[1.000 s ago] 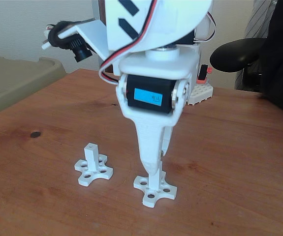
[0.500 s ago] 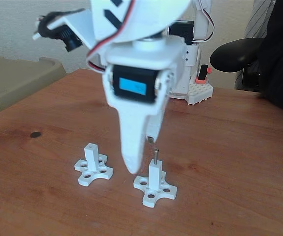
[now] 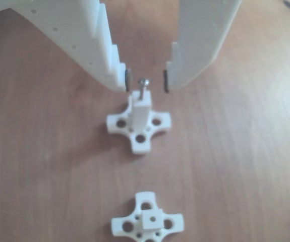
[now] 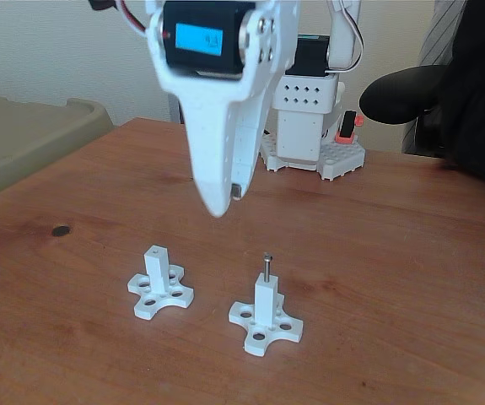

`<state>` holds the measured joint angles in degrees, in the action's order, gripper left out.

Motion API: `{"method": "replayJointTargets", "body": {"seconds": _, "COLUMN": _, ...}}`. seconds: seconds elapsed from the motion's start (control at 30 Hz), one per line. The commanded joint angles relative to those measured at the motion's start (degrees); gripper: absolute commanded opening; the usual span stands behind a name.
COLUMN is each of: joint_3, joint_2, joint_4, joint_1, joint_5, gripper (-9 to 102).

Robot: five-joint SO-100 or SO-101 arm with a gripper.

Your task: Grab the screw and set it in the hole.

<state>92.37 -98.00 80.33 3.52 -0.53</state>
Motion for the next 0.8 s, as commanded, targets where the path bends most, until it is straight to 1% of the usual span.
{"method": "replayJointTargets", "body": {"seconds": 0.0, "joint_3": 2.29, "joint_2": -10.02, "joint_4": -0.88, "joint_1": -1.41, "joint_5": -1.05, "gripper": -4}}
{"method": "replayJointTargets", "body": {"seconds": 0.1, "joint_3": 8.44, "joint_2": -16.52, "joint_4": -1.85, "joint_1": -2.55, "joint_5": -2.46, "gripper": -4}}
{"method": "replayJointTargets", "body": {"seconds": 0.13, "joint_3": 25.58, "joint_2": -29.09, "joint_4": -8.09, "joint_1": -3.08, "joint_5": -4.83, "gripper": -4}}
{"method": "replayJointTargets", "body": {"seconds": 0.2, "joint_3": 32.08, "joint_2": -33.05, "joint_4": -10.72, "joint_1": -2.9, "joint_5": -5.01, "gripper": -4}}
{"method": "replayJointTargets", "body": {"seconds": 0.23, "joint_3": 48.08, "joint_2": -41.4, "joint_4": -18.02, "joint_1": -3.16, "joint_5": -5.98, "gripper": -4}}
{"method": "replayJointTargets", "body": {"seconds": 0.27, "joint_3": 57.92, "joint_2": -50.36, "joint_4": -20.83, "joint_1": -3.43, "joint_5": -5.98, "gripper": -4}}
{"method": "replayJointTargets", "body": {"seconds": 0.3, "joint_3": 63.11, "joint_2": -57.57, "joint_4": -21.09, "joint_1": -3.52, "joint_5": -5.71, "gripper": -4}}
{"method": "replayJointTargets", "body": {"seconds": 0.47, "joint_3": 68.99, "joint_2": -69.35, "joint_4": -19.42, "joint_1": -4.13, "joint_5": -5.19, "gripper": -4}}
{"method": "replayJointTargets", "body": {"seconds": 0.6, "joint_3": 72.69, "joint_2": -75.06, "joint_4": -19.16, "joint_1": -5.54, "joint_5": -5.27, "gripper": -4}}
{"method": "replayJointTargets", "body": {"seconds": 0.77, "joint_3": 76.2, "joint_2": -83.23, "joint_4": -15.91, "joint_1": -6.68, "joint_5": -5.19, "gripper": -4}}
